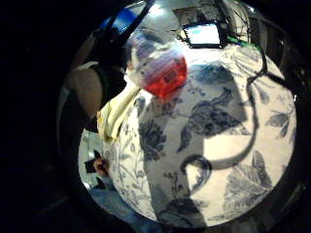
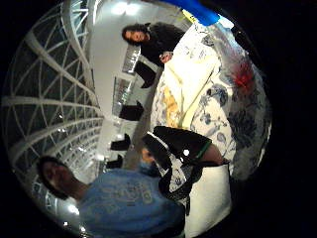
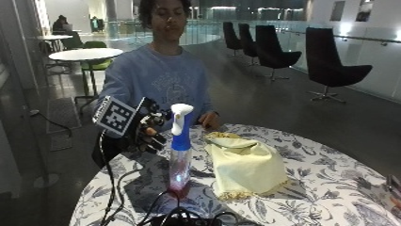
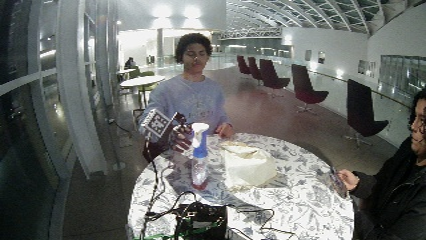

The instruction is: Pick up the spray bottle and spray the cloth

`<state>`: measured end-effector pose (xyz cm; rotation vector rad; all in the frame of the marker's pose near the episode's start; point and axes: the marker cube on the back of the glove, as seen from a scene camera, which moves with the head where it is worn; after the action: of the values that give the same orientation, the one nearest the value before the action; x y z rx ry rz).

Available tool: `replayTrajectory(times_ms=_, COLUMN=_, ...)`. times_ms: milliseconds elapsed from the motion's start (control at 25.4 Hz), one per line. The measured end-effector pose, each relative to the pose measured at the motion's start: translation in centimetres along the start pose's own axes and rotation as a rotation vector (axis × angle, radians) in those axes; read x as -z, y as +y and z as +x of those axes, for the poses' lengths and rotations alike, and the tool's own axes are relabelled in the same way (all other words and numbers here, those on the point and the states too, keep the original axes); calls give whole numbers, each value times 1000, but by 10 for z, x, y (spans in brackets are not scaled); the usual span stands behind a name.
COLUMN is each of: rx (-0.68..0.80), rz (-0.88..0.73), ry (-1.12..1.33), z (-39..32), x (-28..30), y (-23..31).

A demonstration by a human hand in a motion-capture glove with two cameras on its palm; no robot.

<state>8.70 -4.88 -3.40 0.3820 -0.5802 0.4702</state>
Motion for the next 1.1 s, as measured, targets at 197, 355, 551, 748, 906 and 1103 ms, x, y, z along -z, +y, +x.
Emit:
replayTrajectory(times_ms=197, rx=-71, rz=77, ry=-69, z=17, x=-14, y=-41)
replayTrajectory(times_ms=355, rx=-96, rz=111, ry=-115, z=24, x=-21, y=-69)
replayTrajectory(times_ms=551, rx=-104, rz=171, ry=-149, z=30, x=-32, y=-98)
replayTrajectory(times_ms=748, rx=-29, rz=311, ry=-123, z=36, x=-51, y=-106)
replayTrajectory(times_ms=906, rx=-41, rz=350, ry=-139, z=40, x=-55, y=-107)
replayTrajectory(times_ms=1103, rx=0, rz=265, ry=-199, z=30, x=-47, y=-106)
